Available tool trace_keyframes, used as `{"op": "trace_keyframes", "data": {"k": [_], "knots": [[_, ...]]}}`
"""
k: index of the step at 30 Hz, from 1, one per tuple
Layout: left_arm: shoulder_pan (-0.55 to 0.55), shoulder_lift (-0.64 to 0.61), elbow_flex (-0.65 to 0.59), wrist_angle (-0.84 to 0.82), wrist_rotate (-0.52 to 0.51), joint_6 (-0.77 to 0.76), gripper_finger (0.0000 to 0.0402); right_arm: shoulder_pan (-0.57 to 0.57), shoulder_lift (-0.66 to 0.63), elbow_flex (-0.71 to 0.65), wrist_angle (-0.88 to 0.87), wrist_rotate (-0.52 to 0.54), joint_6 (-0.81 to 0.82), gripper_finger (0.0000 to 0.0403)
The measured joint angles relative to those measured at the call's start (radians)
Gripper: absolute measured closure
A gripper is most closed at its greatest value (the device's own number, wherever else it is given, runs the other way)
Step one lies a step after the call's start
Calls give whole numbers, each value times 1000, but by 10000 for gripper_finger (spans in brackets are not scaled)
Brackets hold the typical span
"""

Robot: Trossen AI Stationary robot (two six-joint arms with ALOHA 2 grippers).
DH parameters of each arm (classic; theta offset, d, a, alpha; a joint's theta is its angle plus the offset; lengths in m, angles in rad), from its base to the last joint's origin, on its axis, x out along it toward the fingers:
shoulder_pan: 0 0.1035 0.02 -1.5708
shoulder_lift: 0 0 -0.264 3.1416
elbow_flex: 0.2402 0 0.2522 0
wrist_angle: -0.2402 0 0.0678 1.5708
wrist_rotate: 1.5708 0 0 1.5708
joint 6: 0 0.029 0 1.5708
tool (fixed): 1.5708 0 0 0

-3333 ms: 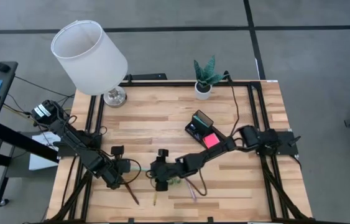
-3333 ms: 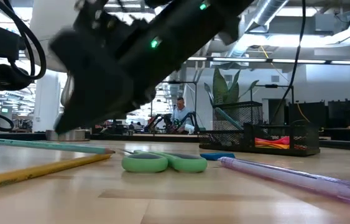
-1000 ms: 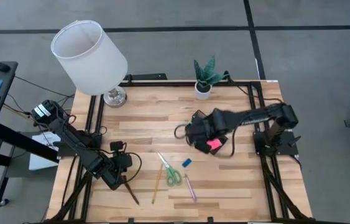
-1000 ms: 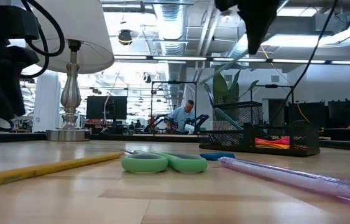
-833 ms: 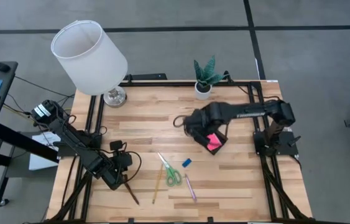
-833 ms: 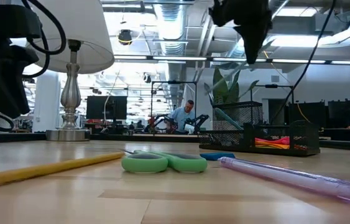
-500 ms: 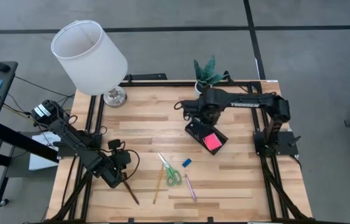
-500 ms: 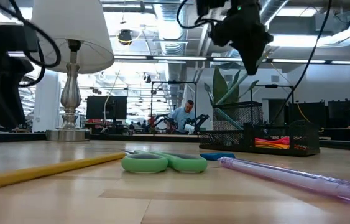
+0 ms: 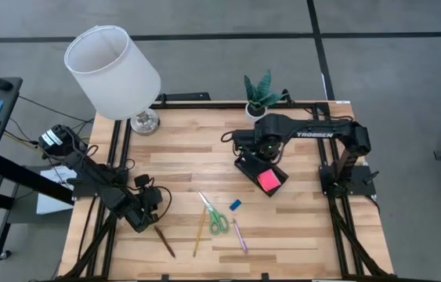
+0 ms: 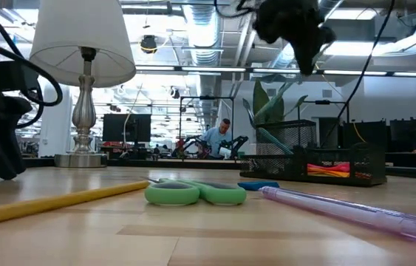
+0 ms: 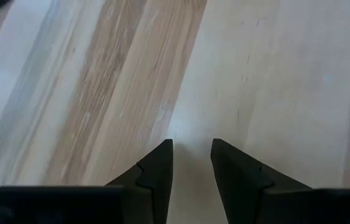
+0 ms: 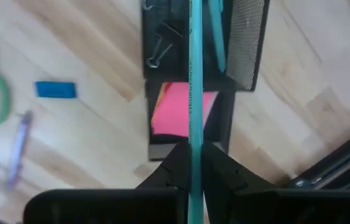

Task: Pick and place office supplies into organizer
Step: Put the blue pencil into the desk organizer

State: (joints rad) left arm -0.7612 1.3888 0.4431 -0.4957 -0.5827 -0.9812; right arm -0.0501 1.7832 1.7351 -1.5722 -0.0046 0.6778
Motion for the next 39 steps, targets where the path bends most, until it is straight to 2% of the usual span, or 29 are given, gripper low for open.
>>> {"op": "trace_keyframes", "data": {"k": [6,12,19,26,34,39], "knots": [[0,2,0,5,1,4,295,23,-85,-2,-2,-43,115,388],[-5,4,-2,22,-18,4,295,16,-75,-13,5,-54,142,388],[-18,5,-3,23,-28,3,295,-29,-66,-154,0,-74,125,387],[-19,5,-3,24,-32,7,295,-101,-71,-227,-1,-78,0,386],[-19,5,-3,24,-32,22,295,-226,-68,-229,1,-91,-192,383],[-19,5,-3,24,-33,43,295,-277,-54,-229,-1,-143,-308,385]]}}
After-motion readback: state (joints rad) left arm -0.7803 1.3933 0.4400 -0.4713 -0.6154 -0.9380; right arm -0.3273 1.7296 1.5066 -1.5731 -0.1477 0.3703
